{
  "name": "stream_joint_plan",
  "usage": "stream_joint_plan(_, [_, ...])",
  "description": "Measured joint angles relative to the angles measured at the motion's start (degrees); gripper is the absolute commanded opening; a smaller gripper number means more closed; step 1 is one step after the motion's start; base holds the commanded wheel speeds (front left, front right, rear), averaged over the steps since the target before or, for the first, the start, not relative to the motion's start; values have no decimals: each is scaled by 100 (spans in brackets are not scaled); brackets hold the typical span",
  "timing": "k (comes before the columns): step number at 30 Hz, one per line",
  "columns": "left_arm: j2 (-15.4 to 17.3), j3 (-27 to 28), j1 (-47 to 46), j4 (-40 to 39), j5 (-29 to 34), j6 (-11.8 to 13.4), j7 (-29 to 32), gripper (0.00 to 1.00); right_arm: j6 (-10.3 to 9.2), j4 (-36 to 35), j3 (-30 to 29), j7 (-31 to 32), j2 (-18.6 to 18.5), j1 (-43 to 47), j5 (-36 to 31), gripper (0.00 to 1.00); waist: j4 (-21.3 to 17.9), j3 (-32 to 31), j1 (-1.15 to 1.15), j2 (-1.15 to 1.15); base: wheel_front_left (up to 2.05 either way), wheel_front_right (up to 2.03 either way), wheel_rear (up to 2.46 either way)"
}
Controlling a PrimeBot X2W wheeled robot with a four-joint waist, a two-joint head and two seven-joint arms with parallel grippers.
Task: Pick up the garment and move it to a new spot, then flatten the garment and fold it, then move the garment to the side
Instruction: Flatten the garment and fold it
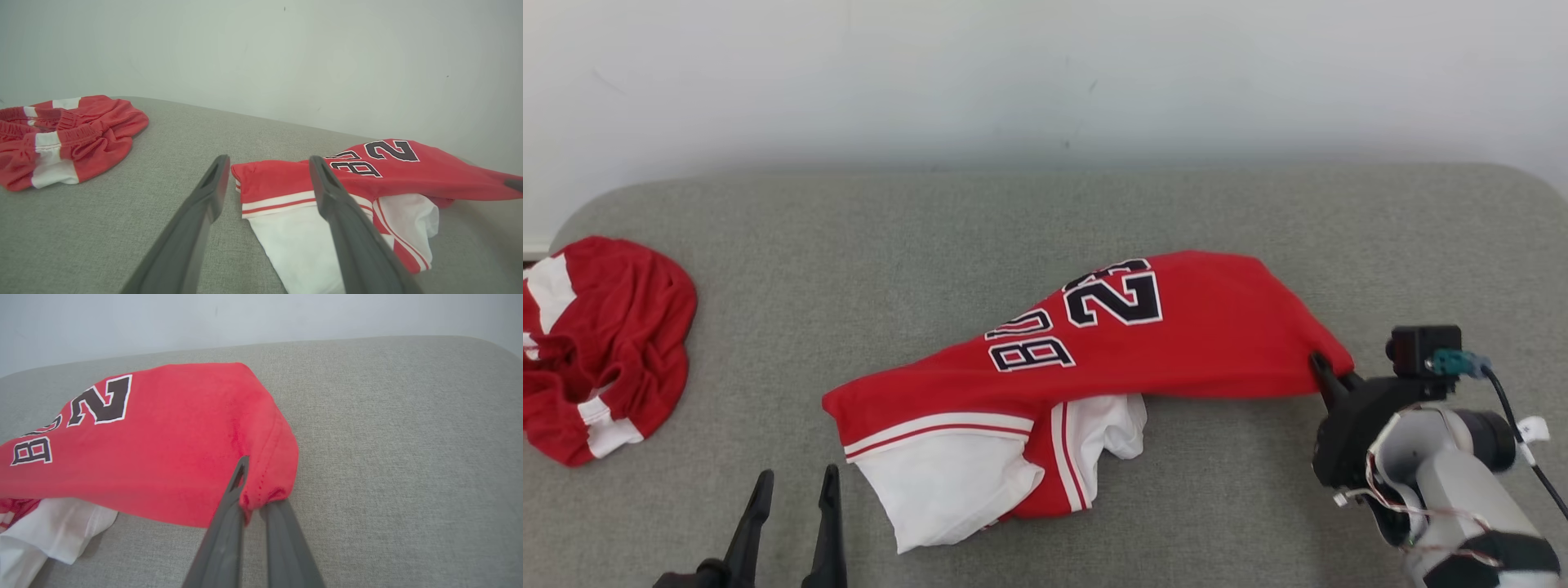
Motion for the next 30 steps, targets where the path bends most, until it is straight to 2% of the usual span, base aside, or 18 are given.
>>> stream_joint_plan(6, [-5, 121, 214, -19, -21, 42, 0, 100, 1, -1549, -504, 879, -49, 1171, 11, 0, -150, -209, -1, 0, 0, 0, 0])
stream_joint_plan(10, [-7, 193, 289, -46, -25, 54, 0, 100, 0, -2818, -964, 1940, 4, 2097, -269, 0, -262, -295, -1, -1, 0, 0, 0])
stream_joint_plan(12, [-9, 219, 302, -60, -27, 58, 0, 100, 0, -3385, -1156, 2512, 143, 2514, -410, 0, -307, -313, -2, -1, 0, 0, 0])
stream_joint_plan(16, [-9, 232, 291, -73, -31, 58, 0, 100, 0, -3940, -1404, 3171, 275, 2804, -822, 0, -350, -270, -1, 0, 0, 0, 0])
stream_joint_plan(19, [-9, 187, 242, -59, -33, 51, 0, 100, 1, -3777, -1480, 3203, 354, 2608, -1091, 0, -339, -211, -1, 0, 0, 0, 0])
stream_joint_plan(22, [-11, 122, 169, -24, -33, 14, 0, 100, 0, -3331, -1606, 2954, 417, 2154, -1397, 0, -283, -165, -1, 0, 0, 0, 0])
stream_joint_plan(27, [-13, 23, 116, 53, -27, -7, 0, 100, 0, -2261, -1861, 2318, 500, 1331, -1919, 0, -119, -107, 0, 0, 0, 0, 0])
stream_joint_plan(29, [-15, -9, 78, 82, -18, -35, 0, 100, 1, -1623, -1929, 1991, 528, 898, -2146, 0, 14, -80, 0, -1, 0, 0, 0])
stream_joint_plan(30, [-14, -9, 76, 91, -15, -37, 0, 100, 1, -1430, -1936, 1906, 534, 791, -2204, 12, 59, -71, 0, 0, 0, 0, 0])
